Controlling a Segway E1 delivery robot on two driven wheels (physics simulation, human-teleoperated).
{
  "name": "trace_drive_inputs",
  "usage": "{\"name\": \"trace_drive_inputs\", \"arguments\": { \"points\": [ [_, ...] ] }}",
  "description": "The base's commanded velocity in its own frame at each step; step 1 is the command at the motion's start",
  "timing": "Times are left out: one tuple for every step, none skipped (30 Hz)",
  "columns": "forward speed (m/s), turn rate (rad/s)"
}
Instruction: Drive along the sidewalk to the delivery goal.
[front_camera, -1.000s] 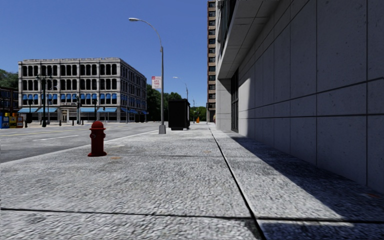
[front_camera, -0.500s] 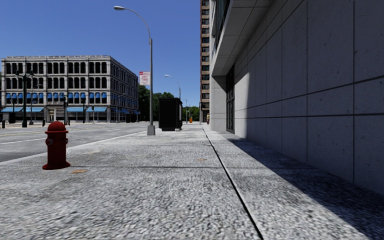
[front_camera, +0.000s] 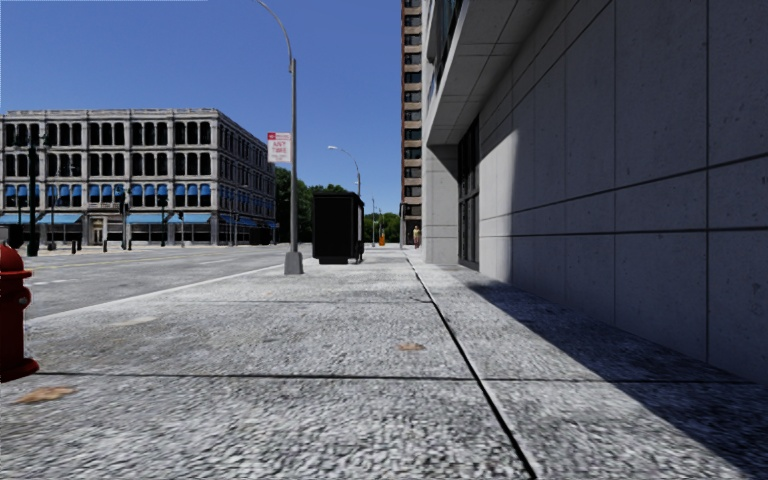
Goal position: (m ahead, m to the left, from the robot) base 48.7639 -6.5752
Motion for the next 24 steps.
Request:
{"name": "trace_drive_inputs", "arguments": {
  "points": [
    [1.97,0.00],
    [1.97,0.00],
    [1.97,0.00],
    [1.97,0.00],
    [1.97,0.00],
    [1.97,0.00],
    [2.00,0.00],
    [2.00,0.00],
    [2.00,0.00],
    [2.00,0.00],
    [2.00,0.00],
    [2.00,0.00],
    [2.00,0.00],
    [2.00,0.00],
    [2.00,0.00],
    [2.00,0.00],
    [2.00,0.00],
    [2.00,0.00],
    [2.00,0.00],
    [2.00,0.00],
    [2.00,0.00],
    [2.00,0.00],
    [2.00,0.00],
    [2.00,0.00]
  ]
}}
